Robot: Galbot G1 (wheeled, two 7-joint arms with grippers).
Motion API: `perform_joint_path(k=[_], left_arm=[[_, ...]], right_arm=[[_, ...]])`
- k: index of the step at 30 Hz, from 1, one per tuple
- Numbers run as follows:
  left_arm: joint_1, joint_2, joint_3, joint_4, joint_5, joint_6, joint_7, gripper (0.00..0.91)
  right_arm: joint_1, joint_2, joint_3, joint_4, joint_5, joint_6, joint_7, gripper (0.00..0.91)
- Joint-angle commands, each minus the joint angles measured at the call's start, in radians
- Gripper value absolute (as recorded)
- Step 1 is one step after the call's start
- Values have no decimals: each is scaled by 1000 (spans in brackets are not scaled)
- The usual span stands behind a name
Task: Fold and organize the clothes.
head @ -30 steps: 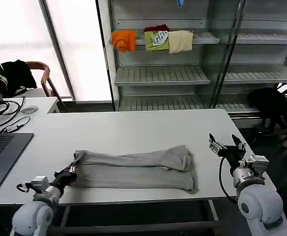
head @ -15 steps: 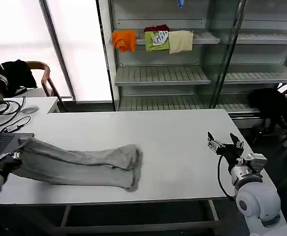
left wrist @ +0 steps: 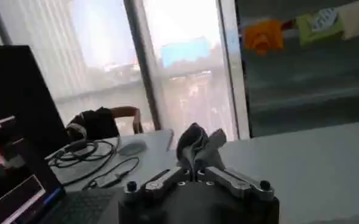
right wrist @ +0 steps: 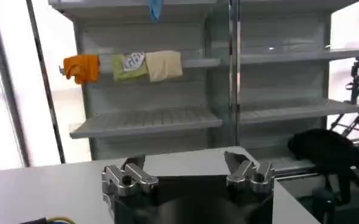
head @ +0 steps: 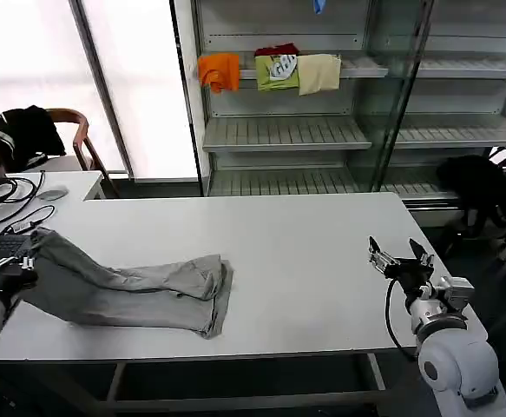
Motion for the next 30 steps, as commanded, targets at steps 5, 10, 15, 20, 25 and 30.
perform_joint_path(k=[5,10,15,20,25,30], left_arm=[[-12,-100,383,-139,144,22,-52,0],[-23,-107,486,-126,137,33,-75,0],[-42,-119,547,-99,131,34,-95,10],[-58,-122,585,-111,130,35,-109,0],[-72,-116,635,-121,129,35,-126,0],[-98,-120,683,-105,133,35,-133,0]], right_arm=[[-70,9,25,27,-13,7,1,907],[-91,16,33,31,-23,12,1,907],[-103,20,36,36,-31,13,0,907],[-104,23,35,32,-43,13,-1,907],[-104,27,27,25,-54,13,-3,907],[-103,33,22,20,-64,13,-5,907]])
